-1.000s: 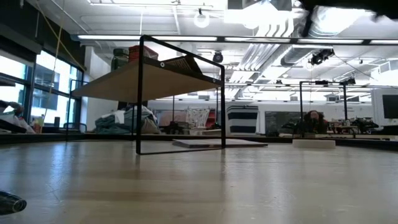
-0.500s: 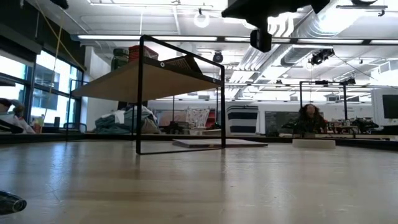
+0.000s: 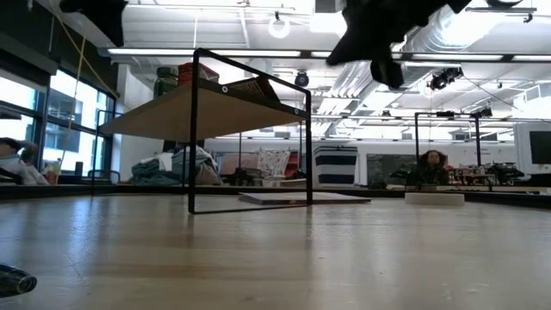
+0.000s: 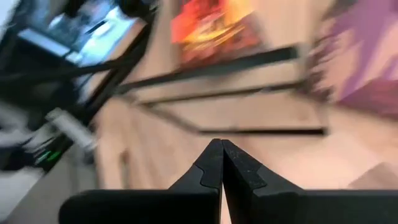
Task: Shelf spices
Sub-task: Move the shelf to the center of the table
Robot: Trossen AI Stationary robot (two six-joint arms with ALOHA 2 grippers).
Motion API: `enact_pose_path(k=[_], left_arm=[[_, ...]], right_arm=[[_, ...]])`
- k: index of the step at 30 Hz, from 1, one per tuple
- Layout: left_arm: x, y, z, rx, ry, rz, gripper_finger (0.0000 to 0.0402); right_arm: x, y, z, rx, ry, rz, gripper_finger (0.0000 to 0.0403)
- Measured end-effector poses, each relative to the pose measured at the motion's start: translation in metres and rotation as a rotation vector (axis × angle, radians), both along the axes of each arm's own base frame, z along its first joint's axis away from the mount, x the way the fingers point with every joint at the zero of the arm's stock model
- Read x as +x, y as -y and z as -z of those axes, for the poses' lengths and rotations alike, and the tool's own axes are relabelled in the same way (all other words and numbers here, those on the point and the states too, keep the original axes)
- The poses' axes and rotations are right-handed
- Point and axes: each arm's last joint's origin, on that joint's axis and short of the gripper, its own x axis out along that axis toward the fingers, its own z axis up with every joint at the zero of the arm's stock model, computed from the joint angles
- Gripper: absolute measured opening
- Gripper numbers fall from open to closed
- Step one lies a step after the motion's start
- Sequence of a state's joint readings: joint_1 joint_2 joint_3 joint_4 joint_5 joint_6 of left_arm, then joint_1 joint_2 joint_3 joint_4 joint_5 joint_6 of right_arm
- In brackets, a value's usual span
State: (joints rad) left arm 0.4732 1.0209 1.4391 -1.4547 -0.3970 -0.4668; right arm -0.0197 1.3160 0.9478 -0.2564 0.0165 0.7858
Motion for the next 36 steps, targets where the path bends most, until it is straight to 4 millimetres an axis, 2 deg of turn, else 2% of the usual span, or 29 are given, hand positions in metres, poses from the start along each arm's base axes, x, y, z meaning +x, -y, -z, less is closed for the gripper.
enact_pose_path(k=[3,9,19,25,31,36], left_arm=[[-0.003,-0.002,-0.006,0.037,0.076,0.009,0.0],[-0.012,0.0,-0.015,0.082,0.172,0.014,0.0],[-0.022,0.005,-0.019,0.124,0.195,-0.002,0.0],[-0.02,0.005,-0.02,0.138,0.216,-0.003,0.0],[-0.02,0.005,-0.021,0.144,0.215,0.004,0.0],[-0.02,0.005,-0.021,0.146,0.205,0.015,0.0]], right_arm=[[0.007,0.007,0.008,-0.01,-0.014,0.065,0.0],[0.019,0.015,0.02,-0.032,-0.008,0.088,0.0],[0.024,0.029,0.023,-0.048,0.006,0.154,0.0],[0.026,0.031,0.026,-0.031,0.005,0.178,0.0],[0.034,0.033,0.039,-0.008,-0.015,0.223,0.0],[0.034,0.035,0.039,-0.043,-0.01,0.275,0.0]])
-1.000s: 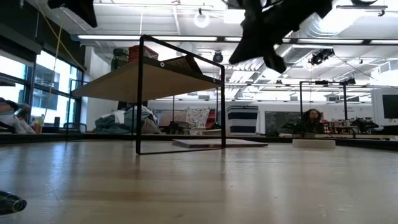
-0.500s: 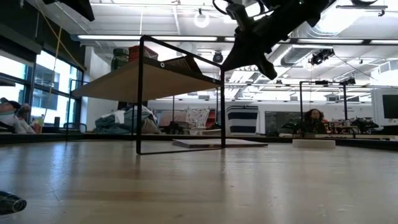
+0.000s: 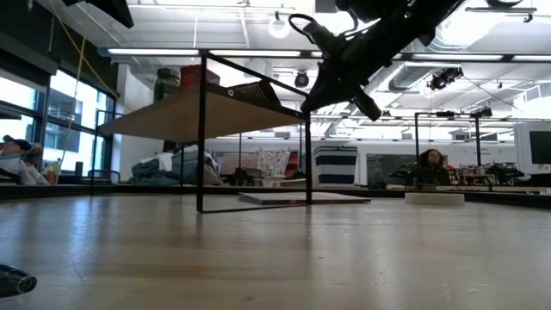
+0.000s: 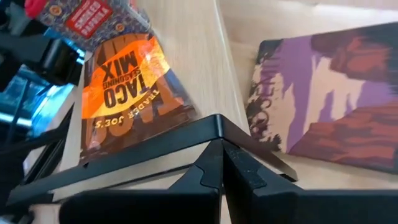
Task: Shelf spices
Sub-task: Move the shelf to the center of the table
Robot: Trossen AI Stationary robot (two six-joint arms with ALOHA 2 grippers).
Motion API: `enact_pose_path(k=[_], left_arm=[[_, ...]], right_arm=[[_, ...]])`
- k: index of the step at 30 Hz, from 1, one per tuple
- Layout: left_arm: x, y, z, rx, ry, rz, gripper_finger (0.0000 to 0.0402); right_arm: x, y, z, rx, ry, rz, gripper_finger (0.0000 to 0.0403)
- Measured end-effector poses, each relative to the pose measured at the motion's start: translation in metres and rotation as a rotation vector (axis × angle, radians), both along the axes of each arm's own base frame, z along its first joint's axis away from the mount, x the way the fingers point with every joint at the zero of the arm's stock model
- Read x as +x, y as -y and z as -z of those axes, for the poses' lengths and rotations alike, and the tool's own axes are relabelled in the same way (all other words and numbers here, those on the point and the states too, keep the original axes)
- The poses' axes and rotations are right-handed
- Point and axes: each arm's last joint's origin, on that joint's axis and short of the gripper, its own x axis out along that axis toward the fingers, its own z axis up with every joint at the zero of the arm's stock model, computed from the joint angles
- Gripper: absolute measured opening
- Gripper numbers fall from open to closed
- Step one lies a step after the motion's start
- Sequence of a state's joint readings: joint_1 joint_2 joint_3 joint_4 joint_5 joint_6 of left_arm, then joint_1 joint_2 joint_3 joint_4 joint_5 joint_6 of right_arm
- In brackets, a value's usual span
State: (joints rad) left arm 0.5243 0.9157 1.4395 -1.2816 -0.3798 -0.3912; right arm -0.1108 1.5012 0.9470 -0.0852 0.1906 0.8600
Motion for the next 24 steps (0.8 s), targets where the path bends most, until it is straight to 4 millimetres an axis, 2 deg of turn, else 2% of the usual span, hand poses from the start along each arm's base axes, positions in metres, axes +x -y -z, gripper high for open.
enact_pose_path(k=[9,17,24], left_arm=[[0.0,0.0,0.0,-0.015,0.014,-0.013,0.0],[0.0,0.001,0.001,-0.048,0.043,-0.01,0.0],[0.001,0.001,0.001,-0.06,0.055,-0.023,0.0]], right_arm=[[-0.01,0.005,-0.009,-0.061,-0.013,0.13,0.0],[-0.022,0.011,-0.01,-0.101,-0.093,0.212,0.0],[-0.034,0.026,-0.013,-0.142,-0.141,0.314,0.0]])
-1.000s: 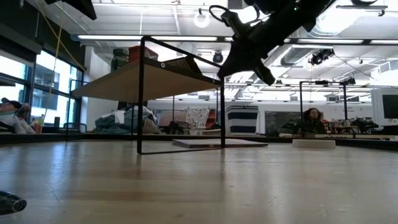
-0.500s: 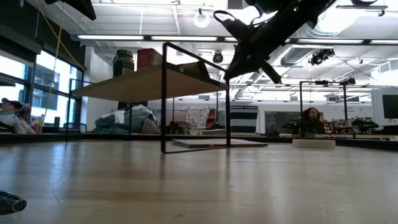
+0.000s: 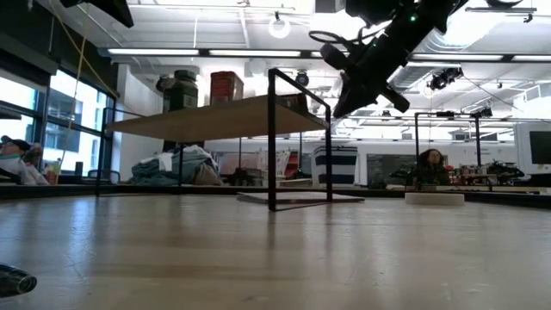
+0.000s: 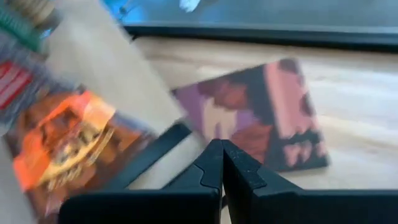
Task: Shelf spices
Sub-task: Move the shelf to the center of the table
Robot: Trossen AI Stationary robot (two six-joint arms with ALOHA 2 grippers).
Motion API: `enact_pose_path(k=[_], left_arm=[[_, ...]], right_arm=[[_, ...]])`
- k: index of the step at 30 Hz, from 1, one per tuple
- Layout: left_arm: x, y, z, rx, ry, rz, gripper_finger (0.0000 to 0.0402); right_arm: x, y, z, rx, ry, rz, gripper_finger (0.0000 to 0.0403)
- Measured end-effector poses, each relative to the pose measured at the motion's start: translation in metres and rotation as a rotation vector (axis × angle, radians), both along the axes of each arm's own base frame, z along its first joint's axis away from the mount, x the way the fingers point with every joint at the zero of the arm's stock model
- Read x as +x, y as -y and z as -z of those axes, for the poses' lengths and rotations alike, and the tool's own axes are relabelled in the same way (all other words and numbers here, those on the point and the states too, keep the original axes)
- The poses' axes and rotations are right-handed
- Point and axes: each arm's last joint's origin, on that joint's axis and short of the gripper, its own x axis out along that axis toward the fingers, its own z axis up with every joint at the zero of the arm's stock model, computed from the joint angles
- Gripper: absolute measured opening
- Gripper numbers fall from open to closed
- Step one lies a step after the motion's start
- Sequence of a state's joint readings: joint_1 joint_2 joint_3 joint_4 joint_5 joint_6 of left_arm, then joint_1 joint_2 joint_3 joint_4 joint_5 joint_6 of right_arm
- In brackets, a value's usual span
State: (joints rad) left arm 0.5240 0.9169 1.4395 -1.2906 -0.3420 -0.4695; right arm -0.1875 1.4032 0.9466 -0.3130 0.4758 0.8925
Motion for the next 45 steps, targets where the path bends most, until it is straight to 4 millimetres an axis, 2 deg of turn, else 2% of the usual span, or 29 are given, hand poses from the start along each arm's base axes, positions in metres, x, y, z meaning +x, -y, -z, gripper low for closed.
enact_pose_path(k=[6,9,13,15,19,22,26,28,36,45], left_arm=[[0.01,-0.006,0.003,-0.024,-0.004,-0.051,0.0],[0.02,-0.014,0.011,-0.039,-0.089,-0.103,0.0],[0.026,-0.024,0.03,-0.098,-0.29,-0.342,0.0],[0.03,-0.03,0.037,-0.121,-0.292,-0.482,0.0],[0.045,-0.044,0.055,-0.103,-0.266,-0.495,0.0],[0.048,-0.054,0.076,-0.145,-0.298,-0.515,0.0],[0.042,-0.063,0.102,-0.259,-0.336,-0.535,0.0],[0.037,-0.067,0.109,-0.283,-0.325,-0.562,0.0],[0.023,-0.083,0.103,-0.214,-0.21,-0.651,0.0],[0.018,-0.112,0.116,-0.315,-0.239,-0.611,0.0]], right_arm=[[-0.019,0.018,-0.015,-0.034,-0.003,0.056,0.0],[-0.028,0.022,-0.027,-0.052,0.023,0.037,0.0],[-0.041,0.023,-0.042,-0.071,0.062,0.042,0.0],[-0.047,0.022,-0.048,-0.081,0.075,0.041,0.0],[-0.055,0.019,-0.055,-0.093,0.088,0.044,0.0],[-0.058,0.018,-0.056,-0.089,0.085,0.04,0.0],[-0.058,0.017,-0.056,-0.071,0.087,0.014,0.0],[-0.057,0.016,-0.056,-0.063,0.088,0.003,0.0],[-0.057,0.014,-0.055,-0.051,0.092,-0.02,0.0],[-0.057,0.014,-0.055,-0.049,0.092,-0.022,0.0]])
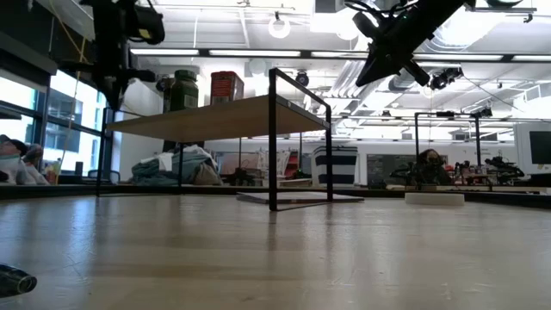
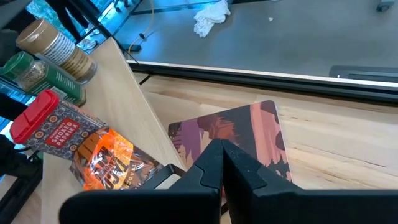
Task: Shelf spices
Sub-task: Move the shelf to the center of the table
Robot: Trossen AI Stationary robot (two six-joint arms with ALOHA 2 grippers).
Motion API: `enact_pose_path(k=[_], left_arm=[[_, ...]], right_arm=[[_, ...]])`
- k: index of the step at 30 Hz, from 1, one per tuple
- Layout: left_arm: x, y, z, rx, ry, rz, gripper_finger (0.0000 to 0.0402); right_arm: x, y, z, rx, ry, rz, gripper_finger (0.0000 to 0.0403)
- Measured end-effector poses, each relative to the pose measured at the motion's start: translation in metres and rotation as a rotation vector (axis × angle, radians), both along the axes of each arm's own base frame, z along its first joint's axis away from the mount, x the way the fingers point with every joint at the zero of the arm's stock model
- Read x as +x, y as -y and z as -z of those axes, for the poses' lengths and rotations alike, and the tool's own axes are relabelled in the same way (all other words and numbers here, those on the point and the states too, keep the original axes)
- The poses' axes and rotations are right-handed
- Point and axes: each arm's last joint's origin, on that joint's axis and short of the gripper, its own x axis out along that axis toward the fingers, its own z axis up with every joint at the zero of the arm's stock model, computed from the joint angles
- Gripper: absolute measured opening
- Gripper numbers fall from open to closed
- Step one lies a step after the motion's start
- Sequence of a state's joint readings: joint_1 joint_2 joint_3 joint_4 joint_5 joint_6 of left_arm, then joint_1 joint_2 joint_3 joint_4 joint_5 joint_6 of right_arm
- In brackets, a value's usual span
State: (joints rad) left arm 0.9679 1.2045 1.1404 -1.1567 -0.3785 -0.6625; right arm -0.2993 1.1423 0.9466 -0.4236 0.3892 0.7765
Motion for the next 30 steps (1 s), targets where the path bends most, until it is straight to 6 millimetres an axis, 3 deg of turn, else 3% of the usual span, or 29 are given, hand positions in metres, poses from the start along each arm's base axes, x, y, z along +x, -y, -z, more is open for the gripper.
enact_pose_path(k=[11,17,22,30], left_arm=[[0.001,-0.003,0.005,-0.069,0.033,0.02,0.0],[0.004,0.001,0.019,-0.073,0.022,-0.013,0.0],[0.011,0.009,0.025,-0.1,0.026,0.018,0.0],[0.02,0.034,0.017,-0.118,0.122,0.079,0.0]], right_arm=[[0.0,0.0,0.0,0.01,0.004,-0.015,0.0],[0.0,-0.001,0.0,0.011,0.003,-0.016,0.0],[0.0,-0.001,0.0,0.011,0.003,-0.016,0.0],[0.0,-0.001,0.0,0.01,0.003,-0.016,0.0]])
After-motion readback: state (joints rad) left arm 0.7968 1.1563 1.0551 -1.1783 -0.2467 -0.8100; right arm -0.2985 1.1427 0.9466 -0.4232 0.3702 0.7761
